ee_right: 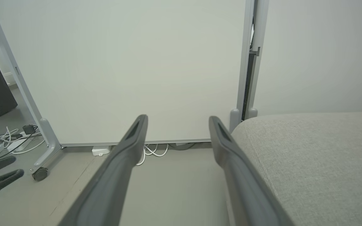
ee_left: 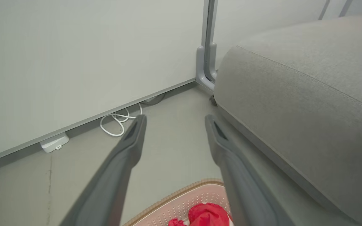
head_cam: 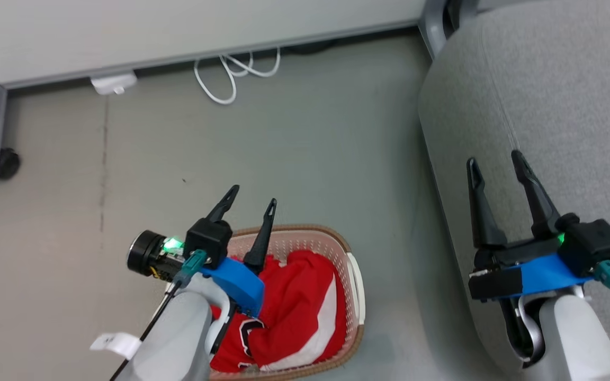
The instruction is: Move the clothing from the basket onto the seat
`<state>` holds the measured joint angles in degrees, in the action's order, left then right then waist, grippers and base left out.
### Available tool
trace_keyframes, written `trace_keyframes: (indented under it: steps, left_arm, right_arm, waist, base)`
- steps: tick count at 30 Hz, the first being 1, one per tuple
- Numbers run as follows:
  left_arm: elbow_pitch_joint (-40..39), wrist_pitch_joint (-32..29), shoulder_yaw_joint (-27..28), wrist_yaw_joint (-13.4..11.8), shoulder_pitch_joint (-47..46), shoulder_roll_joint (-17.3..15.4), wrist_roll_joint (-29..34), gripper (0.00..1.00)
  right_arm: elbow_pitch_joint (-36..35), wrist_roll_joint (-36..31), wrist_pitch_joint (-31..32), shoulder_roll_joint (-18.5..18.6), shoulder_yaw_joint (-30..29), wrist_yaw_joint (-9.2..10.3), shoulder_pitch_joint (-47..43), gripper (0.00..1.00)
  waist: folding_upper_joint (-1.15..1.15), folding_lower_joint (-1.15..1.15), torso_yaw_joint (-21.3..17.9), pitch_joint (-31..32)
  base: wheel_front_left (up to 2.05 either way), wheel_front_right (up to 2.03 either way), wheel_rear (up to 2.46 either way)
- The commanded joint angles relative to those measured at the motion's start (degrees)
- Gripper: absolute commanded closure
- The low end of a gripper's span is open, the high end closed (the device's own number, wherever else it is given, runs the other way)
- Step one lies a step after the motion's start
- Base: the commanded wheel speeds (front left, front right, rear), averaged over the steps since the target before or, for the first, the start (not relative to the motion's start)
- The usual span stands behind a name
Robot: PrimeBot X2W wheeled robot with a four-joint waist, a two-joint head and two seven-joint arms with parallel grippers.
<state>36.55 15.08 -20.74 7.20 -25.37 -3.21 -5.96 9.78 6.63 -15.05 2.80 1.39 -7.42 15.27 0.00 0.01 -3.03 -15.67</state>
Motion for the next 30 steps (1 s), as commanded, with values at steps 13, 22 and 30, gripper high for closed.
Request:
trace_keyframes:
  steps: [13, 22, 30]
  left_arm:
    - [16.2, 0.1, -14.1, 0.3, -11.9, -1.3, -6.2, 0.00]
    - [26.3, -1.0, -25.7, 0.3, -17.3, -0.4, -13.7, 0.00]
    - [29.7, -8.2, -33.9, 0.3, -19.8, -0.8, -22.1, 0.00]
  right_arm:
    - [-3.3, 0.1, -0.2, 0.1, 0.9, -0.12, 7.4, 0.00]
    - [-5.5, -1.1, -0.2, 0.2, 1.8, -0.12, 10.8, 0.00]
    - [-7.3, -1.5, -0.2, 0.5, 1.7, -0.12, 12.9, 0.00]
  waist:
    - [0.00, -0.01, -5.4, -15.0]
    - [0.00, -0.01, -5.6, -22.5]
    - [0.00, -0.01, -5.3, -28.4]
  base:
    - [0.00, 0.00, 0.00]
    - [0.00, 0.00, 0.00]
    - [0.00, 0.00, 0.00]
